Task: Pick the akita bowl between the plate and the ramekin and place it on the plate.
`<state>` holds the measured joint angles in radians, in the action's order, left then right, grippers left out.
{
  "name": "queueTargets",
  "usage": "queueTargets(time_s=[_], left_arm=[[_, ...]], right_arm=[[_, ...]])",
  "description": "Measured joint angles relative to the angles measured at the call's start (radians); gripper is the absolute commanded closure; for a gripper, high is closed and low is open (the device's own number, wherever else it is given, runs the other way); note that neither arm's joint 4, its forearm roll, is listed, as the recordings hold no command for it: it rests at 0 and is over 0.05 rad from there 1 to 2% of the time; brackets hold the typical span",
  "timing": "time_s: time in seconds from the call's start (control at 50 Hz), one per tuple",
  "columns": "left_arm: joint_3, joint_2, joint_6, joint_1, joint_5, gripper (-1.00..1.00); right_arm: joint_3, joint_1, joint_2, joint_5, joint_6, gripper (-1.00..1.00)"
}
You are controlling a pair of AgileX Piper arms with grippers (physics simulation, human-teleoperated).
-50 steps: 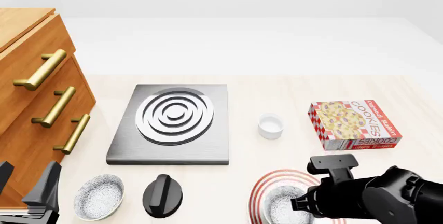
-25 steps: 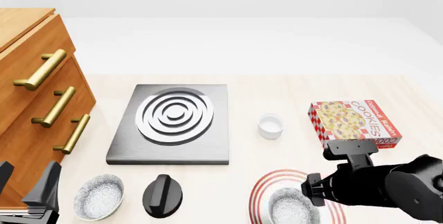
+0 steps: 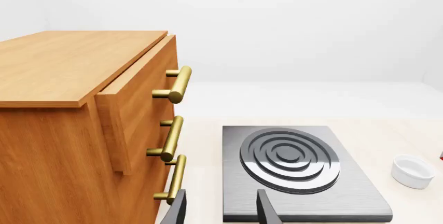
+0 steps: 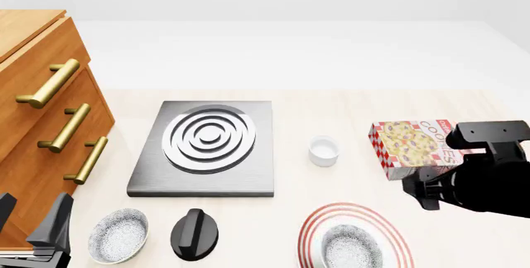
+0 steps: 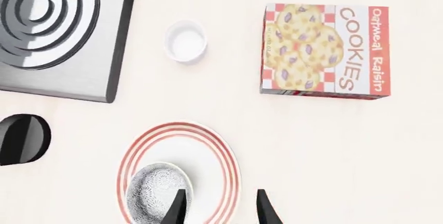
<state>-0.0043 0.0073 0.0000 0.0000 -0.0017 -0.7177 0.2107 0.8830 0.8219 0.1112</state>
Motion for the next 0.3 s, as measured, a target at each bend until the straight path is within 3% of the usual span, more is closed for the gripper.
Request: queueTargets(time_s=[0.3], left_arm=[[0.0, 0.0, 0.0, 0.0, 0.0, -1.0]], right_arm=[[-0.041, -0.029, -0.037, 0.039, -0.025, -1.0]])
